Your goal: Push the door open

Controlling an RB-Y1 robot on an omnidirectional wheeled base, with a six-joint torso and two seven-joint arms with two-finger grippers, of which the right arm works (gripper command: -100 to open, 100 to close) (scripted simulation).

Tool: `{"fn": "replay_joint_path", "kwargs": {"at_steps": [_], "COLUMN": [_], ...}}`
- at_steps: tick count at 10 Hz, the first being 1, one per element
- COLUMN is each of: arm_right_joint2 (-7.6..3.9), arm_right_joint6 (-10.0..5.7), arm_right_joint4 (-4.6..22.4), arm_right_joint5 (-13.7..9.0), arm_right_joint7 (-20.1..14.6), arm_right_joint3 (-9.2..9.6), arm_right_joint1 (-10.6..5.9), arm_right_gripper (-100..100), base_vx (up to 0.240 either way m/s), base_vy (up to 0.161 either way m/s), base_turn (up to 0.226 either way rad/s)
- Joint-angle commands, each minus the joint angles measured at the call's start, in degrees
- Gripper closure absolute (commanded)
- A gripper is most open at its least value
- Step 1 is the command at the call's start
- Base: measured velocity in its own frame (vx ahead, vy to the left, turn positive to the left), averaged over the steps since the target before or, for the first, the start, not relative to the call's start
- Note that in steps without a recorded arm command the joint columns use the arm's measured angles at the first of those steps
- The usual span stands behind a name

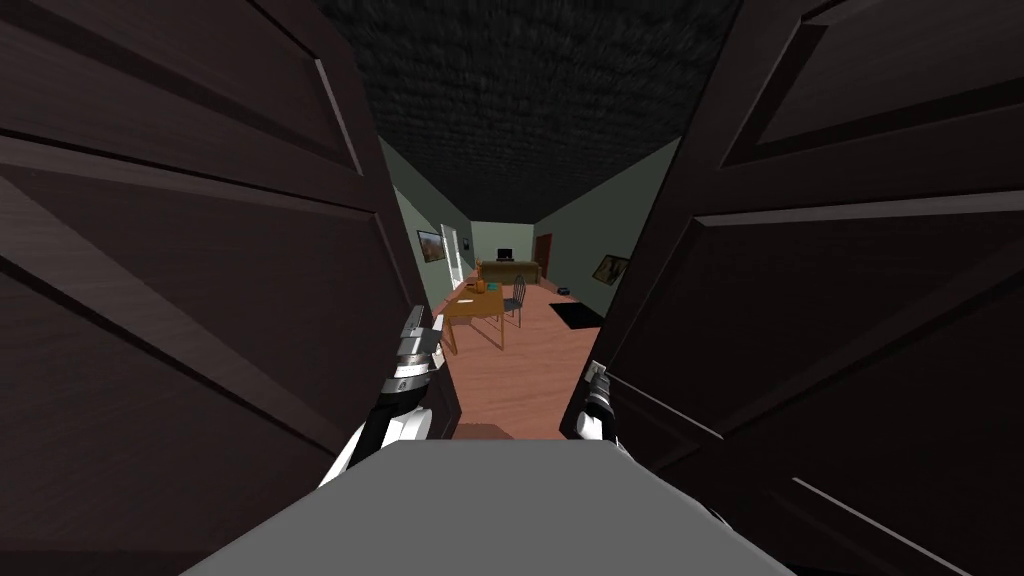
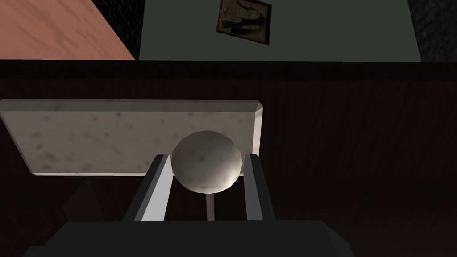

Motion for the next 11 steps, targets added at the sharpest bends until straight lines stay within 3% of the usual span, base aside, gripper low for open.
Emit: {"fn": "replay_joint_path", "kwargs": {"at_steps": [1, 6, 7, 11], "arm_right_joint2": [-1.31, -2.12, -1.69, -2.41], "arm_right_joint6": [-0.8, -1.05, -0.07, -0.75], "arm_right_joint4": [0.9, 1.0, -0.4, -0.2], "arm_right_joint5": [-0.8, -2.9, -2.6, -4.6], "arm_right_joint7": [0.2, 1.7, 1.6, 3.0], "arm_right_joint3": [-1.35, -4.45, -4.04, -7.15], "arm_right_joint1": [-0.25, -0.53, 0.31, 0.52], "arm_right_gripper": [100, 100, 100, 100], "base_vx": [0.193, 0.194, 0.081, 0.184], "base_vy": [0.012, -0.007, -0.01, -0.061], "base_turn": [-0.058, -0.041, -0.028, -0.031]}}
